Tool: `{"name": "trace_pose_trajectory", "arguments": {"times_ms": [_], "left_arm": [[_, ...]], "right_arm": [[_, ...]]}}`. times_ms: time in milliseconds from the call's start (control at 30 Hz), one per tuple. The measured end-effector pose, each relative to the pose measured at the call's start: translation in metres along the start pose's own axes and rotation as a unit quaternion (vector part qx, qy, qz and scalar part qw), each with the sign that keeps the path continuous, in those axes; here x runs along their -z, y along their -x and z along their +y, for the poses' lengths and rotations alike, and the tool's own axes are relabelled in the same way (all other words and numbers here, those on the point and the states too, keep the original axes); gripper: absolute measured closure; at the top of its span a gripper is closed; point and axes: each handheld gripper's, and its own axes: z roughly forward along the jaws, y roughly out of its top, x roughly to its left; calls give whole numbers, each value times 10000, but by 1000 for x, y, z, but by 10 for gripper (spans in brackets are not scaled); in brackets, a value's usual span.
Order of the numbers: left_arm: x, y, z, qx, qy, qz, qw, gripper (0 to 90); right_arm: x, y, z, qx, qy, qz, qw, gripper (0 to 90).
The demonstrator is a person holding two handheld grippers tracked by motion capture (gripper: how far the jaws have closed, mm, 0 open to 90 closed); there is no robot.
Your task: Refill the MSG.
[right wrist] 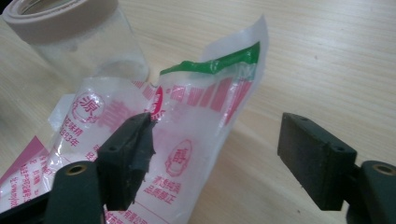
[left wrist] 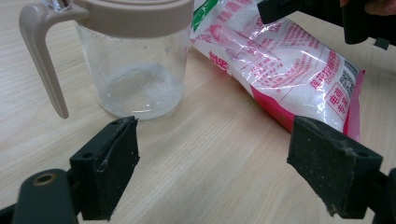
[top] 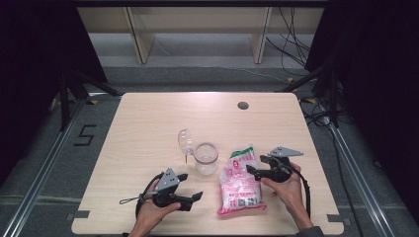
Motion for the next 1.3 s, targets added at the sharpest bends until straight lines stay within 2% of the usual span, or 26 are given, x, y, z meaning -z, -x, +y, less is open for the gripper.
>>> {"name": "trace_pose_trajectory", "arguments": {"times_ms": [33,133,200,233,267,300,400,500,667,700,800,833,900,933,1067,1100,1133,1200,1233,1300], "left_arm": [[0,0,0,-45,-32,-4,10000,156],[1,-1,1,-163,-30,4,9999,157],[1,-1,1,-148,-3,19,9999,157],[2,-1,1,-176,-21,26,9998,157],[2,-1,1,-172,-18,26,9998,157],[2,-2,1,-201,-38,44,9998,157],[2,-2,1,-196,-58,38,9998,157],[0,0,-1,-44,-25,24,10000,157],[-1,1,-1,-175,-60,16,9998,158],[-1,2,-1,-64,-61,39,10000,158],[-1,2,-1,-78,-65,25,9999,160],[-1,2,-1,-78,-69,30,9999,162],[-1,2,-1,-105,-56,-14,9999,162],[-2,2,-1,-110,-53,-12,9999,163],[-3,4,-1,-116,-93,-21,9999,164],[-3,4,-2,-139,-113,-28,9998,164],[-4,4,-2,-149,-101,-61,9998,164],[-5,5,-3,-148,-102,-81,9998,164],[-6,6,-3,-99,-71,-94,9999,164],[-6,7,-2,-166,-89,-110,9998,166]], "right_arm": [[-1,-1,0,-32,-66,91,9999,316],[-6,-2,0,3,-106,150,9998,367],[-9,-3,-1,-35,-169,166,9997,402],[-11,-6,-1,-162,-209,209,9994,414],[-12,-6,-1,-172,-227,237,9993,427],[-13,-3,-1,18,-182,212,9996,450],[-14,-4,-1,-102,-222,297,9993,494],[-16,-3,-1,-84,-197,338,9992,529],[-18,-2,-1,-86,-214,343,9991,581],[-18,-2,-1,-95,-208,358,9991,588],[-19,-2,0,-131,-192,401,9989,658],[-19,-3,0,-176,-246,485,9984,685],[-19,-5,0,-55,-243,478,9985,745],[-20,-6,0,-96,-287,532,9981,776],[-21,-5,0,31,-259,568,9980,880],[-21,-6,0,47,-235,546,9982,893],[-21,-6,0,60,-329,671,9972,896],[-20,-7,0,100,-200,578,9981,899],[-18,-7,1,118,-240,552,9981,900],[-17,-9,1,137,-180,510,9984,900]]}}
